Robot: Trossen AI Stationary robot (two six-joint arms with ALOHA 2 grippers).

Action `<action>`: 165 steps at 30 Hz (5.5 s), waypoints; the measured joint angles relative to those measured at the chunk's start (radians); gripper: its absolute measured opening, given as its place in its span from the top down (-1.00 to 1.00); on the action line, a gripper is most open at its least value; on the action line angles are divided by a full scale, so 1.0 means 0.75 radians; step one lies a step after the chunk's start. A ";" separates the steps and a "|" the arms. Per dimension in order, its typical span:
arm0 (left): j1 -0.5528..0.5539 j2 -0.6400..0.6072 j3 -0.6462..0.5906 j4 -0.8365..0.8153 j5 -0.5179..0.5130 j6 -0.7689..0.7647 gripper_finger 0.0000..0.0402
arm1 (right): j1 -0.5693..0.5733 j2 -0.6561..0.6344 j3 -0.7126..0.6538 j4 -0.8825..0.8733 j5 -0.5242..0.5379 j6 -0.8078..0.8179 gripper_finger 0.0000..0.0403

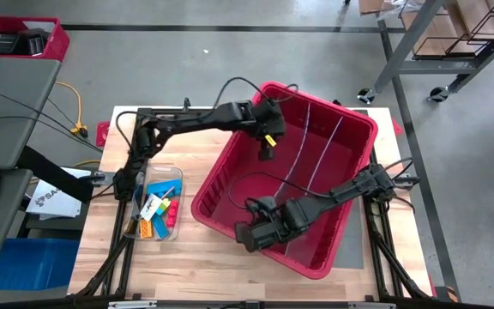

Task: Sort Items/Unsort Items

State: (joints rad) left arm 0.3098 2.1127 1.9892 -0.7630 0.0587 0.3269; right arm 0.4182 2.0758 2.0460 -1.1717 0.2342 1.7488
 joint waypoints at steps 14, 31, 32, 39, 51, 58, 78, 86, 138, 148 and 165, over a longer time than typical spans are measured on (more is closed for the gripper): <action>0.106 -0.584 -0.144 -0.758 -0.056 -0.057 1.00 | 0.003 -0.001 0.000 0.003 0.003 -0.064 1.00; 0.065 -1.058 -1.359 -0.147 0.257 -0.499 1.00 | 0.004 -0.002 0.000 0.017 0.000 -0.124 1.00; 0.044 -1.062 -1.369 -0.135 0.258 -0.511 1.00 | 0.003 -0.002 0.000 0.019 0.000 -0.124 1.00; -0.128 -1.062 -1.392 0.009 0.273 -0.612 1.00 | 0.003 -0.002 0.000 0.030 -0.002 -0.170 1.00; -0.304 -1.061 -1.393 0.075 0.245 -0.770 1.00 | 0.003 -0.002 0.000 0.052 -0.033 -0.278 1.00; -0.310 -1.061 -1.393 0.071 0.189 -0.771 1.00 | 0.004 -0.002 0.000 0.052 -0.049 -0.342 1.00; -0.310 -1.061 -1.393 0.077 0.186 -0.748 1.00 | -0.043 -0.002 0.000 0.163 -0.204 -0.796 1.00; -0.310 -1.061 -1.392 0.077 0.186 -0.747 1.00 | -0.043 -0.008 0.000 0.203 -0.222 -0.999 1.00; -0.309 -1.060 -1.391 0.169 0.183 -0.735 1.00 | -0.634 -0.706 -0.648 -0.352 -0.074 -1.653 1.00; -0.309 -1.061 -1.391 0.181 0.128 -0.737 1.00 | -0.654 -0.708 -0.645 -0.416 0.005 -1.954 1.00; -0.307 -1.061 -1.392 0.184 0.081 -0.782 1.00 | -0.681 -0.666 -0.719 -0.323 0.070 -2.203 1.00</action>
State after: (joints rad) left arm 0.0799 1.3170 0.9456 -0.6247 0.1192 -0.2599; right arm -0.0928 1.5764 1.5065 -1.4143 0.2871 0.0965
